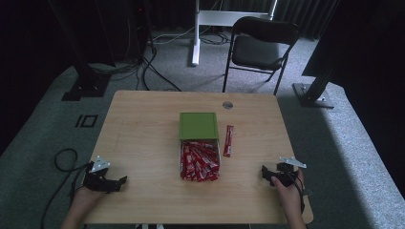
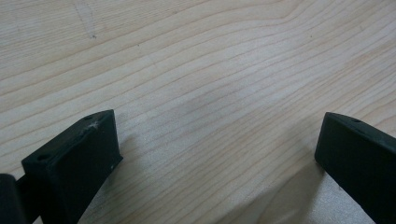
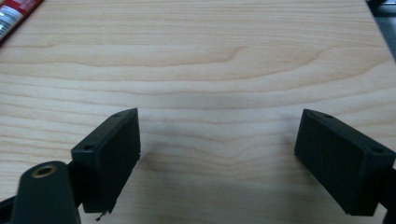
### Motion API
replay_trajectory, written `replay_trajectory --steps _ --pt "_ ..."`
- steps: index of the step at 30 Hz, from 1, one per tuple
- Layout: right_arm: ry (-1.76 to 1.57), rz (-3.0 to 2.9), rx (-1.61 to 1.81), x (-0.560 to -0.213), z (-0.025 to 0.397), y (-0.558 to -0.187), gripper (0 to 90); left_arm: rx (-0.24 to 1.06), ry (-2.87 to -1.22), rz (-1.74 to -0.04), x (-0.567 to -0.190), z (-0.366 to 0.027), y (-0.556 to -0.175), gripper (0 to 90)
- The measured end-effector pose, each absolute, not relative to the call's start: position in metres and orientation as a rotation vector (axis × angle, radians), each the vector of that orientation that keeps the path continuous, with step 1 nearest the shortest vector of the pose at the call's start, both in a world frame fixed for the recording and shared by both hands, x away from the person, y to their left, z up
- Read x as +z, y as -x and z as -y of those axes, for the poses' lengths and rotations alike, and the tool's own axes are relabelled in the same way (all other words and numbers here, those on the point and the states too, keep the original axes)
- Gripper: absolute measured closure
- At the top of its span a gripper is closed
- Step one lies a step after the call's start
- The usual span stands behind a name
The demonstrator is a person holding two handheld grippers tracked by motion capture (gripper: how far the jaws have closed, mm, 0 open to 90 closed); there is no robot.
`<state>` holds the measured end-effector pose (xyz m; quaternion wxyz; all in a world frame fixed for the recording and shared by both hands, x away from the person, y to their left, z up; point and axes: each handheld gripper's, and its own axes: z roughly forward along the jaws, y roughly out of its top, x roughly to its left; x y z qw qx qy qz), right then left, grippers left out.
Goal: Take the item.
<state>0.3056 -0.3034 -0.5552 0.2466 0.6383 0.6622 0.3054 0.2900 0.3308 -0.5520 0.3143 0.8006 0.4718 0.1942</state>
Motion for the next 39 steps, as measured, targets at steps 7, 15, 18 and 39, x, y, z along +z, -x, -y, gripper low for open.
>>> replay_trajectory --steps 7,15,18,39 --pt "-1.700 -1.811 0.799 -0.558 0.302 -0.300 14.0 0.512 -2.110 -1.244 -0.552 -0.331 -0.290 0.7" --pt "-1.740 -1.762 0.778 -0.558 0.303 -0.295 12.8 0.512 -2.111 -1.244 -0.552 -0.331 -0.290 0.7" --pt "-1.754 -1.745 0.773 -0.558 0.303 -0.292 13.0 0.513 -2.110 -1.243 -0.552 -0.331 -0.290 0.7" --pt "-1.800 -1.684 0.746 -0.558 0.306 -0.291 12.6 0.513 -2.110 -1.243 -0.552 -0.331 -0.290 0.7"
